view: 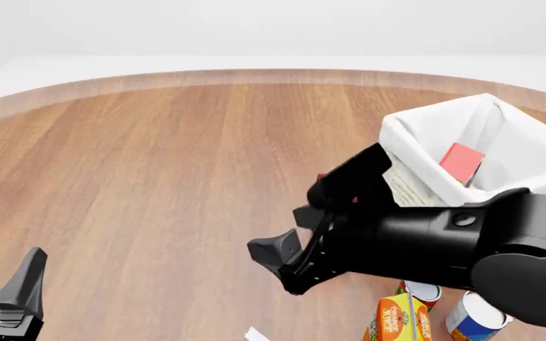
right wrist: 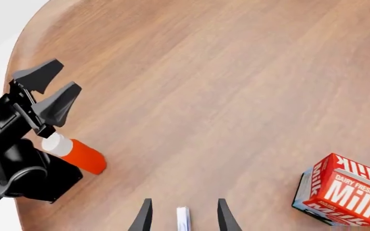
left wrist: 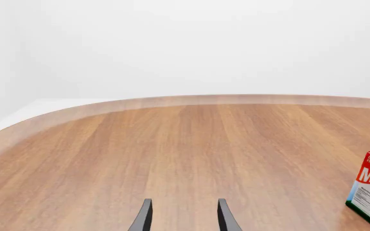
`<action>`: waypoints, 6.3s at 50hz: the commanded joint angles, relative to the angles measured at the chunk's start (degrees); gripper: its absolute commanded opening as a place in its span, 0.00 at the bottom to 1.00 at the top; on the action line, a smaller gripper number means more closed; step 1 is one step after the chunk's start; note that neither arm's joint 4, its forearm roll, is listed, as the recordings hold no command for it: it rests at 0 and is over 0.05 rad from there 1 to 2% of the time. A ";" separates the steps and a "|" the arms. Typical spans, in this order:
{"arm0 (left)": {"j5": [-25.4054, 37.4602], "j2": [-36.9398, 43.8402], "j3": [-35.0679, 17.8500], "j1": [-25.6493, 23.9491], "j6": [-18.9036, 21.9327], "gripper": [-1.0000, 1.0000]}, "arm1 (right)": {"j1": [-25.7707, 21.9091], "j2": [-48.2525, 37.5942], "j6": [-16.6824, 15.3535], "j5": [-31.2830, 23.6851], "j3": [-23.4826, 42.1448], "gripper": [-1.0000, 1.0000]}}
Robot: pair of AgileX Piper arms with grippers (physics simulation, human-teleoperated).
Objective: Pick up the cream cheese box and the butter, and put them in the basket.
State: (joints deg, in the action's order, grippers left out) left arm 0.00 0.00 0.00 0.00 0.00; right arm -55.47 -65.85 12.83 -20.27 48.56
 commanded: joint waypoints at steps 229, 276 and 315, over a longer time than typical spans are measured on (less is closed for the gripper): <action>0.00 0.00 0.00 0.00 0.00 1.00 | -5.16 -25.85 4.18 8.37 -6.06 1.00; 0.00 0.00 0.00 0.00 0.00 1.00 | -6.15 -29.71 5.62 13.25 -7.80 1.00; 0.00 0.00 0.00 0.00 0.00 1.00 | -7.01 -33.29 6.86 17.13 -8.67 1.00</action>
State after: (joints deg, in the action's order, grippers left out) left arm 0.00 0.00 0.00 0.00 0.00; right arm -62.33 -98.27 19.48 -3.92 40.03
